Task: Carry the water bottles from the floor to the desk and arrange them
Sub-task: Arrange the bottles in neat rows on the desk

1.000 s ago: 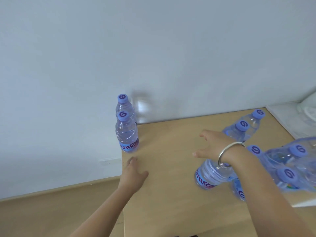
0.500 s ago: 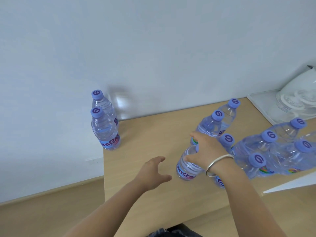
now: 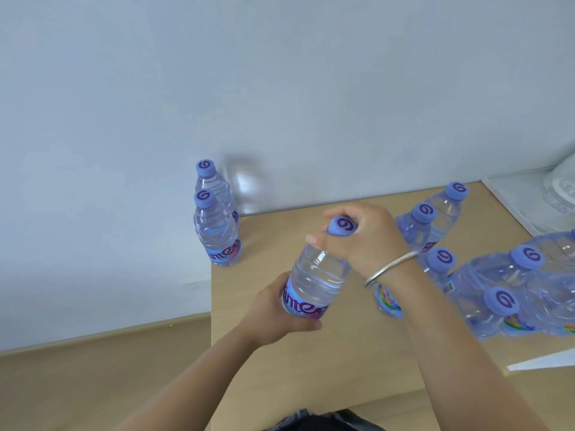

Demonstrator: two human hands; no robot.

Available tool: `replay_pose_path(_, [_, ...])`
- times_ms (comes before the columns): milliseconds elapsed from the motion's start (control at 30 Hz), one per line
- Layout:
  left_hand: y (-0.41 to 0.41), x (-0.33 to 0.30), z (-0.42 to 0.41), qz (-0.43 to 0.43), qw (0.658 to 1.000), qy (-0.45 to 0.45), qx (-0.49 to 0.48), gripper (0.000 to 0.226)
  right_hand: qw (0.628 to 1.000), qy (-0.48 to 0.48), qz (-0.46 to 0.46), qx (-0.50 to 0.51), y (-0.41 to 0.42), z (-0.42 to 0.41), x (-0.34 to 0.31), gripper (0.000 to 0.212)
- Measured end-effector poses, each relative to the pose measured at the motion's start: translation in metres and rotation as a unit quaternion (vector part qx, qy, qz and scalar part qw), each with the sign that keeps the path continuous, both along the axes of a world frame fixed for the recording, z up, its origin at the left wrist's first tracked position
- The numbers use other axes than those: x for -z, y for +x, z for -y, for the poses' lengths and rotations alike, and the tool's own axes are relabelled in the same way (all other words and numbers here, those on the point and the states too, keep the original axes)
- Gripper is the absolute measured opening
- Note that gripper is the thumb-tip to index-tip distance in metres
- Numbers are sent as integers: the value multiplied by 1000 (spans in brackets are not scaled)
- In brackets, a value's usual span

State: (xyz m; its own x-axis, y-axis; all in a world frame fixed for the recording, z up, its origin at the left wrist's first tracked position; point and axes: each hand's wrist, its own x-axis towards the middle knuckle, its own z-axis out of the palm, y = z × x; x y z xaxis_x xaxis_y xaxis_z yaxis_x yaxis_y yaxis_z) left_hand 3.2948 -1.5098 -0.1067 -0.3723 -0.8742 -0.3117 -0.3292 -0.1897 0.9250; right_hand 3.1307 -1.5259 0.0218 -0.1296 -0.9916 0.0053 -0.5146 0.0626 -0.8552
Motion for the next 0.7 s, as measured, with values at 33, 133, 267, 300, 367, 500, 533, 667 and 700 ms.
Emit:
replay_pose_path(33, [5,-6,-2,-13,1000,-2,-18,68,1000,-7,10,-7,6,4,-7,42])
replay_pose_path(133, [22,-24,-7,-77,996,7,-40,57,993,-24,112,-40,20,14,-21,62])
replay_pose_path(267, [47,-44,-14,-140,989,25,-35,41,974,23,154,-165,44,14,-17,70])
replay_pose_path(300, [52,-47,-15,-148,988,23,-37,39,970,38,138,-197,52,12,-12,68])
replay_pose_path(367, [61,-51,-16,-153,987,19,-51,41,965,46,120,-229,66,10,-4,60])
replay_pose_path(500, [75,-49,-22,-154,985,15,-76,41,966,24,102,-237,83,11,4,46])
replay_pose_path(533, [76,-48,-23,-151,985,16,-83,42,966,22,97,-240,86,11,5,46])
replay_pose_path(667, [77,-44,-28,-130,982,21,-138,51,964,23,84,-251,93,11,7,51])
replay_pose_path(700, [75,-43,-29,-114,980,15,-162,55,966,18,67,-247,95,11,7,51])
